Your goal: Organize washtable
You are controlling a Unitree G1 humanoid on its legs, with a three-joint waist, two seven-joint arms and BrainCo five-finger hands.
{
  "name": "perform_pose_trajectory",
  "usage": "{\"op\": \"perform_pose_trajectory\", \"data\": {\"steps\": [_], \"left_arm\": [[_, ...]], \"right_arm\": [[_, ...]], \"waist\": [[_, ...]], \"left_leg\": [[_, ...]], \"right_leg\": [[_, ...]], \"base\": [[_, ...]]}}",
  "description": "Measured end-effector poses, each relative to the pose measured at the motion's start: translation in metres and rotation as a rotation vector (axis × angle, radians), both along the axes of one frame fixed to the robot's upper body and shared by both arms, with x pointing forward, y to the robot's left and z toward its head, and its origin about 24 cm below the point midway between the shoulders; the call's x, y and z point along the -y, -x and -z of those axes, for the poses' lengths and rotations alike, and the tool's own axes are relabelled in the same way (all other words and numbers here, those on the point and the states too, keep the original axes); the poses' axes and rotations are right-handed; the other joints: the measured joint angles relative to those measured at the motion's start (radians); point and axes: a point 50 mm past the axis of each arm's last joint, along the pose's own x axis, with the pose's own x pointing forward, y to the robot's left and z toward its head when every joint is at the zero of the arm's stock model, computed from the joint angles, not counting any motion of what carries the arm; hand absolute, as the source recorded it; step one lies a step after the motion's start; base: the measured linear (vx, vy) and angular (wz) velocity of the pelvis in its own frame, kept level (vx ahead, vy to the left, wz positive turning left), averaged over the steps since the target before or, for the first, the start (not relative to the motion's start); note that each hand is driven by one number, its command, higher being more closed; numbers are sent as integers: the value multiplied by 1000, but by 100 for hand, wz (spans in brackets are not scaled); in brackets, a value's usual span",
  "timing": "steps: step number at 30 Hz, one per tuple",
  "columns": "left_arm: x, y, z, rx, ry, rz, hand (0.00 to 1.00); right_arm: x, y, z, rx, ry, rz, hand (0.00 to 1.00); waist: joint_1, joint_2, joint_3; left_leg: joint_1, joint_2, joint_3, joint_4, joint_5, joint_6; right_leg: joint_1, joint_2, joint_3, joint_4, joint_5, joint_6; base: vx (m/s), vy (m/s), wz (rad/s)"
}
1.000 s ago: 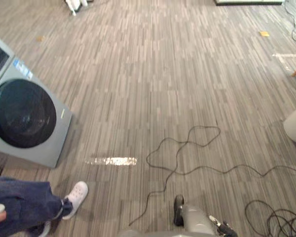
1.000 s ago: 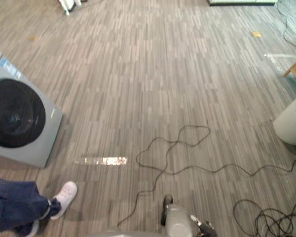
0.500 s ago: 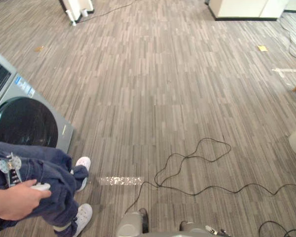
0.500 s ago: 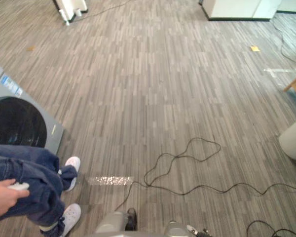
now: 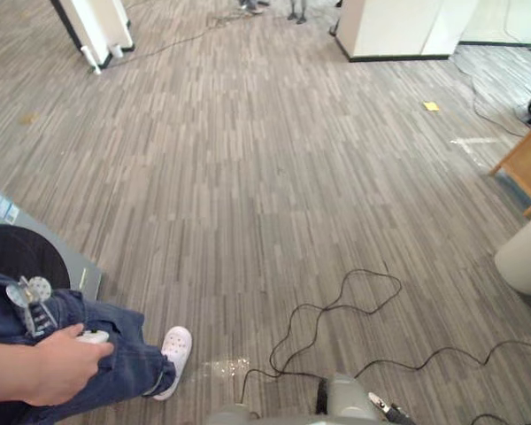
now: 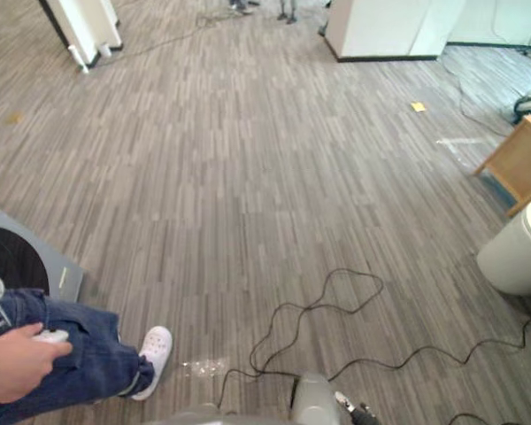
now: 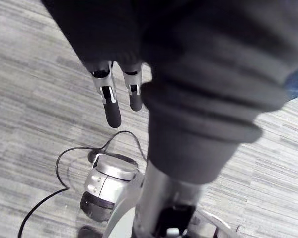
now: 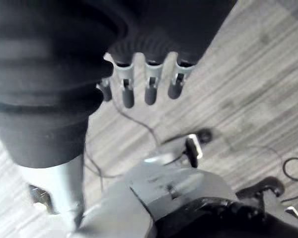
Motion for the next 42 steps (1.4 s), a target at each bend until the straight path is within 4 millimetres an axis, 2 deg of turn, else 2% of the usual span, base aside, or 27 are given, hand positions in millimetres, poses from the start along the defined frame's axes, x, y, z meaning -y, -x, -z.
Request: {"op": "perform_pose_trajectory", "data": {"steps": [1,2,4,5,8,13,15,16,23,33,36,39,40,42], "left_arm": [[-7,1,-1,-1,-6,17,0],[0,0,0,-5,20,22,0],[7,1,2,-9,33,-7,0],[10,-2,2,-7,34,-34,0],[11,1,3,-24,41,-76,0],[10,0,3,-28,31,-88,0],[8,-1,3,-25,28,-81,0],[0,-1,1,-18,5,-9,0],[0,-3,1,-17,1,15,0],[-10,-16,-1,-23,-39,284,0],[-12,-18,-1,-26,-42,295,0],[-12,-20,-1,-19,-41,282,0],[-11,-19,-1,-17,-37,262,0],[-8,-18,0,-15,-35,219,0]], "right_arm": [[-6,5,2,-14,-13,2,0],[1,8,1,-20,0,13,0],[6,9,0,-22,13,17,0],[9,9,0,-22,19,24,0],[9,10,0,-24,18,27,0],[7,15,1,-41,1,60,0],[6,16,2,-46,-6,70,0],[1,25,3,-64,0,46,0],[2,25,3,-64,2,41,0],[3,24,3,-90,37,-53,0],[3,24,3,-91,39,-64,0],[3,20,3,-83,36,-47,0],[3,21,3,-81,33,-27,0],[4,19,2,-72,35,-21,0]], "waist": [[-7,-33,-8],[-2,-6,-3],[7,15,-14],[8,33,-18],[-1,39,-21],[1,34,-23],[7,28,-23],[13,5,-49],[12,5,-49],[11,6,-67],[11,4,-68],[12,-1,-70],[12,0,-69],[10,4,-66]], "left_leg": [[1,-20,-31,0,0,-12],[12,-5,-52,-1,-6,-36],[7,21,-52,-4,11,-64],[2,35,-55,-11,16,-74],[4,44,-73,-33,45,-100],[-6,37,-101,-37,51,-100],[-15,26,-104,-37,51,-100],[7,25,-133,-107,41,-82],[8,27,-131,-114,40,-84],[25,46,-107,-136,41,-83],[21,40,-98,-135,40,-81],[-17,31,-81,-96,19,-65],[-32,26,-75,-68,5,-60],[-47,23,-48,-23,-19,-49]], "right_leg": [[14,-1,31,-120,147,-24],[23,15,18,-109,158,-36],[54,25,11,-174,165,-46],[75,41,3,-220,180,-58],[113,55,-3,-307,214,-65],[177,57,-22,-449,289,-61],[189,48,-23,-491,319,-57],[208,54,-16,-526,338,-45],[209,55,-18,-527,334,-42],[209,58,-16,-527,329,-46],[201,55,-5,-527,330,-44],[172,48,11,-522,329,-33],[166,43,12,-512,320,-21],[109,32,12,-374,258,-11]], "base": [[361,-187,83],[294,-143,55],[250,-105,7],[211,-100,-8],[136,-82,1],[34,19,10],[-28,70,7],[-19,38,1],[0,0,0],[16,12,-3],[16,31,-12],[19,50,-15],[10,75,-3],[3,95,5]]}}
